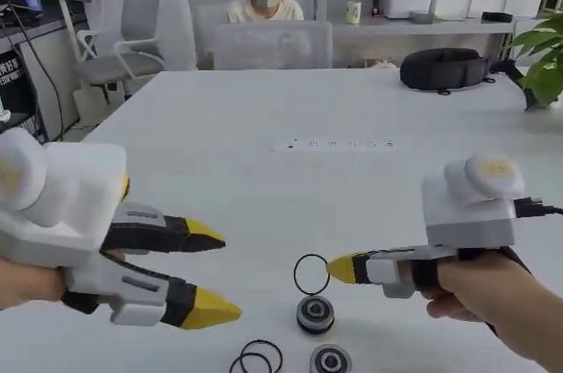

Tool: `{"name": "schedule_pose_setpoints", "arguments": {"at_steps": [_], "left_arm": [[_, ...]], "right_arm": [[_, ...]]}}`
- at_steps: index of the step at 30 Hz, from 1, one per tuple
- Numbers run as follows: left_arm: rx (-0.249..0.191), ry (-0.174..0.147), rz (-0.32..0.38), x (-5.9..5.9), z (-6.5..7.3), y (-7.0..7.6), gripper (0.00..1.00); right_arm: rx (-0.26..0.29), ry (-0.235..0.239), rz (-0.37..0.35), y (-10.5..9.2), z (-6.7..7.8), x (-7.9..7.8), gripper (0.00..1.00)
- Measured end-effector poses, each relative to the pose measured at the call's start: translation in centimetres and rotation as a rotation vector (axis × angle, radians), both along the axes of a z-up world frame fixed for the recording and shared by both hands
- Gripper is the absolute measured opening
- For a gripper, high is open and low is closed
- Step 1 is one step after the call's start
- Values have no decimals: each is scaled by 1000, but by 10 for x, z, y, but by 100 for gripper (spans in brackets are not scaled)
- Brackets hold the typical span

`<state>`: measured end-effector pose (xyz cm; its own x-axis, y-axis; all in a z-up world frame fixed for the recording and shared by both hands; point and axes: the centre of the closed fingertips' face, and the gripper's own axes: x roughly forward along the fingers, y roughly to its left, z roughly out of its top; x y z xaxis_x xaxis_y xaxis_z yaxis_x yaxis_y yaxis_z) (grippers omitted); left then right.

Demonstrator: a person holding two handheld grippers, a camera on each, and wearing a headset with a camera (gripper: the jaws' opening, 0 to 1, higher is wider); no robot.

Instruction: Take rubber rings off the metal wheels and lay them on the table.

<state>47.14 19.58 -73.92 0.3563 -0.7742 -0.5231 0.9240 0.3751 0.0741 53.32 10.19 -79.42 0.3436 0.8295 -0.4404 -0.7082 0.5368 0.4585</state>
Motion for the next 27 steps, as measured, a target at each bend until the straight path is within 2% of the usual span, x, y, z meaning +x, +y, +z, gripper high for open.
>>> {"name": "schedule_pose_setpoints", "arguments": {"at_steps": [3, 7, 10, 12, 17, 20, 24, 27], "left_arm": [[-7, -17, 25, -4, 6, 10, 49], [-41, -33, 72, -8, 14, 24, 51], [-60, -35, 108, -11, 16, 33, 53], [-57, -41, 132, -13, 15, 40, 55], [-62, -36, 173, -21, 9, 50, 56], [-85, -32, 201, -27, 7, 55, 57], [-145, -15, 233, -35, 6, 57, 62], [-162, -16, 253, -40, 5, 59, 63]], "right_arm": [[3, -4, 4, 1, 2, -1, 0], [14, -4, 9, 4, 6, -2, 0], [20, -1, 19, 7, 8, -3, 0], [48, 9, 29, 12, 12, -6, 0], [53, 4, 62, 22, 18, -13, 0], [50, 1, 85, 27, 20, -18, 0], [53, -2, 118, 35, 23, -25, 0], [46, 0, 146, 41, 23, -31, 0]]}}
